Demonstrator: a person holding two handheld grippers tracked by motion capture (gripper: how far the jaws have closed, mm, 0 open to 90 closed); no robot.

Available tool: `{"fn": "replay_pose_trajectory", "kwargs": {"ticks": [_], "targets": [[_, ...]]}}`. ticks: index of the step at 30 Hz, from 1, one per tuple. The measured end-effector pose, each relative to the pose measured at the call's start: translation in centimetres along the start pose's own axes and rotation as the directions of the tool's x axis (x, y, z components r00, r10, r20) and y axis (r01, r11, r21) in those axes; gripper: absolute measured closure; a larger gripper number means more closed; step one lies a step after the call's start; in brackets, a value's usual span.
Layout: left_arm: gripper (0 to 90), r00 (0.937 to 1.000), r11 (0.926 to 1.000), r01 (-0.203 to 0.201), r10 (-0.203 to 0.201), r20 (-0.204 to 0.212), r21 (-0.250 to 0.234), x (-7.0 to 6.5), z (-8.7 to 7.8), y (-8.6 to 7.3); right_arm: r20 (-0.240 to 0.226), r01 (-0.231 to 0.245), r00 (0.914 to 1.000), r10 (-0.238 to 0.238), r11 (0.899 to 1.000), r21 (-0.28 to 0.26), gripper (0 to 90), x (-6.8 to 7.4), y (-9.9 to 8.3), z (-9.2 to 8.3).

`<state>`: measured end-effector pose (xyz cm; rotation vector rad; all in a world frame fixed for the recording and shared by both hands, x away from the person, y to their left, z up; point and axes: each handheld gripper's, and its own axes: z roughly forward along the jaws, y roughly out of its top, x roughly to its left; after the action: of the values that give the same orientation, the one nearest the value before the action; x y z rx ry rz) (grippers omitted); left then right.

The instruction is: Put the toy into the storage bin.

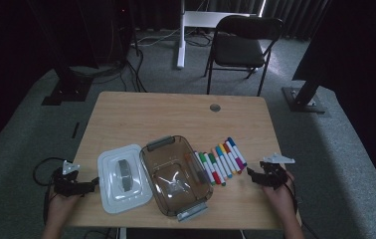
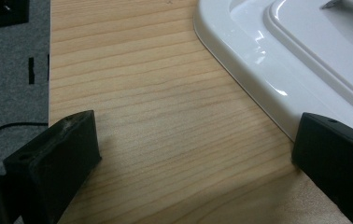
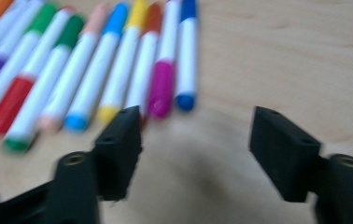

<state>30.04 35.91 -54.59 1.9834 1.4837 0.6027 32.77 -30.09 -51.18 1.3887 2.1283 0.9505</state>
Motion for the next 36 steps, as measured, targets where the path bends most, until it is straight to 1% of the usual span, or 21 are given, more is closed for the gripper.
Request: {"fn": "replay_pose_trajectory", "kwargs": {"ticks": [1, 2, 3, 4, 6, 7, 9, 11, 13, 14, 16, 17, 20, 22, 23, 28, 31, 34, 36], "targets": [[1.2, 1.0, 1.0, 0.0, 0.0, 0.0, 0.001, 0.0, 0.0, 0.0, 0.0, -0.007, 1.0, 0.007, 1.0, -0.008, 38.2, -0.1, 0.5, 0.2], [1.2, 1.0, 1.0, 0.0, 0.0, 0.0, 0.0, 0.0, 0.0, 0.0, 0.011, -0.009, 0.9999, 0.009, 1.0, -0.007, 40.7, -0.2, 1.0, 0.5], [1.1, 1.0, 1.0, 0.0, 0.0, 0.0, 0.001, 0.0, 0.0, 0.0, 0.02, -0.009, 0.9998, 0.009, 1.0, -0.006, 41.2, -0.2, 1.5, 0.8], [1.2, 1.0, 1.0, 0.0, 0.0, 0.0, 0.0, 0.0, 0.0, 0.0, 0.015, -0.01, 0.9998, 0.011, 1.0, -0.004, 42.8, -0.2, 1.9, 1.1], [1.2, 1.0, 1.0, 0.0, 0.0, 0.0, 0.001, 0.0, 0.0, 0.0, 0.025, -0.005, 0.9997, 0.005, 1.0, 0.0, 45.0, 0.0, 2.9, 1.8], [1.2, 1.0, 1.0, 0.0, 0.0, 0.0, 0.0, 0.0, 0.0, 0.0, 0.018, -0.002, 0.9998, 0.001, 1.0, 0.004, 45.7, 0.0, 3.2, 2.1], [1.2, 1.0, 1.0, 0.0, 0.0, 0.0, 0.0, 0.0, 0.0, 0.0, 0.021, 0.008, 0.9998, -0.008, 1.0, 0.008, 48.5, 0.2, 3.9, 2.8], [1.2, 1.0, 1.0, -0.001, 0.001, 0.001, 0.0, 0.0, 0.0, 0.0, 0.016, 0.014, 0.9998, -0.015, 1.0, 0.026, 51.8, 0.1, 4.6, 3.6], [1.2, 1.0, 1.0, -0.004, 0.004, 0.002, 0.002, 0.0, 0.0, 0.0, 0.029, 0.016, 0.9994, -0.017, 0.999, 0.038, 52.6, 0.1, 5.1, 4.5], [1.2, 1.0, 1.0, -0.004, 0.004, 0.002, 0.001, 0.0, 0.0, 0.0, 0.022, 0.008, 0.9997, -0.009, 0.999, 0.041, 53.6, 0.0, 5.3, 4.9], [1.2, 1.0, 1.0, -0.005, 0.005, 0.003, 0.002, 0.0, 0.0, 0.0, 0.025, 0.002, 0.9997, -0.003, 0.999, 0.044, 55.1, -0.1, 5.6, 5.6], [1.2, 1.0, 1.0, -0.005, 0.005, 0.004, 0.002, 0.0, 0.0, 0.0, 0.015, 0.002, 0.9999, -0.002, 0.999, 0.049, 55.3, -0.1, 5.8, 5.9], [1.2, 1.0, 1.0, -0.006, 0.006, 0.005, 0.001, 0.0, 0.0, 0.0, 0.013, -0.005, 0.9999, 0.004, 0.997, 0.075, 56.7, -0.1, 6.0, 6.9], [1.2, 1.0, 1.0, -0.005, 0.005, 0.005, 0.001, 0.0, 0.0, 0.0, 0.014, -0.006, 0.9999, 0.005, 0.996, 0.09, 60.9, -0.2, 6.1, 7.5], [1.2, 1.0, 1.0, -0.005, 0.005, 0.005, 0.001, 0.0, 0.0, 0.0, 0.016, -0.007, 0.9999, 0.006, 0.995, 0.101, 61.5, -0.2, 6.1, 7.8], [1.2, 1.0, 1.0, -0.005, 0.005, 0.005, 0.001, 0.0, 0.0, 0.0, 0.015, -0.018, 0.9998, 0.016, 0.993, 0.115, 66.1, -0.6, 6.3, 8.4], [1.2, 1.0, 1.0, -0.005, 0.005, 0.005, 0.001, 0.0, 0.0, 0.0, 0.017, -0.026, 0.9996, 0.024, 0.992, 0.125, 66.6, -0.9, 6.4, 8.8], [1.2, 1.0, 1.0, -0.004, 0.004, 0.003, 0.001, -0.1, 0.0, -0.1, 0.029, -0.037, 0.999, 0.033, 0.99, 0.136, 67.5, -1.1, 6.5, 9.1], [1.2, 1.0, 1.0, -0.003, 0.003, 0.002, 0.001, -0.1, -0.1, -0.1, 0.051, -0.034, 0.9983, 0.027, 0.99, 0.139, 68.9, -1.2, 6.5, 9.2]]}}
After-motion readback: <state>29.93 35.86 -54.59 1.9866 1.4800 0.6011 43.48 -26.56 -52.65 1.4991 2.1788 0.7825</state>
